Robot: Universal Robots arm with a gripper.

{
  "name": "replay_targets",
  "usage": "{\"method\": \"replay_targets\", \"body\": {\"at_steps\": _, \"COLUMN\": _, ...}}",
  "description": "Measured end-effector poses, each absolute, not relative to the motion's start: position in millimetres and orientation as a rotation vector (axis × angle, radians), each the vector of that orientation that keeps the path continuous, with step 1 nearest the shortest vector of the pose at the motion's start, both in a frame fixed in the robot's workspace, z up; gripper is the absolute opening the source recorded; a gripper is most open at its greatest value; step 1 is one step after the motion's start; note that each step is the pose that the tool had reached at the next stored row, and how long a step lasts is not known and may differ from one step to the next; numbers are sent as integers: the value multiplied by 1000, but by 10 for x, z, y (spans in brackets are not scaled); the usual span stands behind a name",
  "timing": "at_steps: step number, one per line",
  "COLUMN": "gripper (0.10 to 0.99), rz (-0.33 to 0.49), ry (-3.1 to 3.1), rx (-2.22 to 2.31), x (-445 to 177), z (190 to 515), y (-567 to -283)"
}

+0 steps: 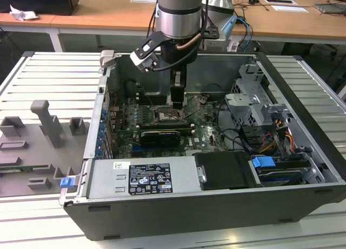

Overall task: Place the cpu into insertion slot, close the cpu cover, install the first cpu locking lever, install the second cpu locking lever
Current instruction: 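Place the cpu into insertion slot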

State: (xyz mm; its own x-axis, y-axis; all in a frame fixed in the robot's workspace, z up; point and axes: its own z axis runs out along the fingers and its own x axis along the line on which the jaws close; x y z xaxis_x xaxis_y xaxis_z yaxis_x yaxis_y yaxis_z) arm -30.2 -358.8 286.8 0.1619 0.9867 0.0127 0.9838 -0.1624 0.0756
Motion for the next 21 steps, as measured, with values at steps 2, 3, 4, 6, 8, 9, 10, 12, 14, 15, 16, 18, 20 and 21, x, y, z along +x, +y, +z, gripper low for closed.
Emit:
{"method": "replay_targets", "body": {"at_steps": 2, "gripper": 537, "rz": 91, "ry": 2000, "rx": 2356, "x": -303, "z": 2859, "y": -3589}}
{"method": "replay_targets", "body": {"at_steps": 3, "gripper": 537, "rz": 91, "ry": 2000, "rx": 2356, "x": -303, "z": 2856, "y": -3589}}
{"method": "replay_targets", "body": {"at_steps": 4, "gripper": 537, "rz": 91, "ry": 2000, "rx": 2356, "x": -303, "z": 2854, "y": -3589}}
{"method": "replay_targets", "body": {"at_steps": 6, "gripper": 537, "rz": 91, "ry": 2000, "rx": 2356, "x": -302, "z": 2841, "y": -3589}}
{"method": "replay_targets", "body": {"at_steps": 8, "gripper": 537, "rz": 91, "ry": 2000, "rx": 2356, "x": -303, "z": 2832, "y": -3589}}
{"method": "replay_targets", "body": {"at_steps": 9, "gripper": 537, "rz": 91, "ry": 2000, "rx": 2356, "x": -302, "z": 2827, "y": -3588}}
{"method": "replay_targets", "body": {"at_steps": 10, "gripper": 537, "rz": 91, "ry": 2000, "rx": 2356, "x": -303, "z": 2822, "y": -3589}}
{"method": "replay_targets", "body": {"at_steps": 12, "gripper": 537, "rz": 91, "ry": 2000, "rx": 2356, "x": -302, "z": 2816, "y": -3588}}
{"method": "replay_targets", "body": {"at_steps": 14, "gripper": 537, "rz": 91, "ry": 2000, "rx": 2356, "x": -302, "z": 2795, "y": -3588}}
{"method": "replay_targets", "body": {"at_steps": 15, "gripper": 537, "rz": 91, "ry": 2000, "rx": 2356, "x": -302, "z": 2792, "y": -3588}}
{"method": "replay_targets", "body": {"at_steps": 16, "gripper": 537, "rz": 91, "ry": 2000, "rx": 2356, "x": -303, "z": 2787, "y": -3588}}
{"method": "replay_targets", "body": {"at_steps": 18, "gripper": 537, "rz": 90, "ry": 2000, "rx": 2356, "x": -303, "z": 2775, "y": -3588}}
{"method": "replay_targets", "body": {"at_steps": 20, "gripper": 537, "rz": 91, "ry": 2000, "rx": 2356, "x": -302, "z": 2735, "y": -3587}}
{"method": "replay_targets", "body": {"at_steps": 21, "gripper": 537, "rz": 88, "ry": 1999, "rx": 2355, "x": -303, "z": 2725, "y": -3587}}
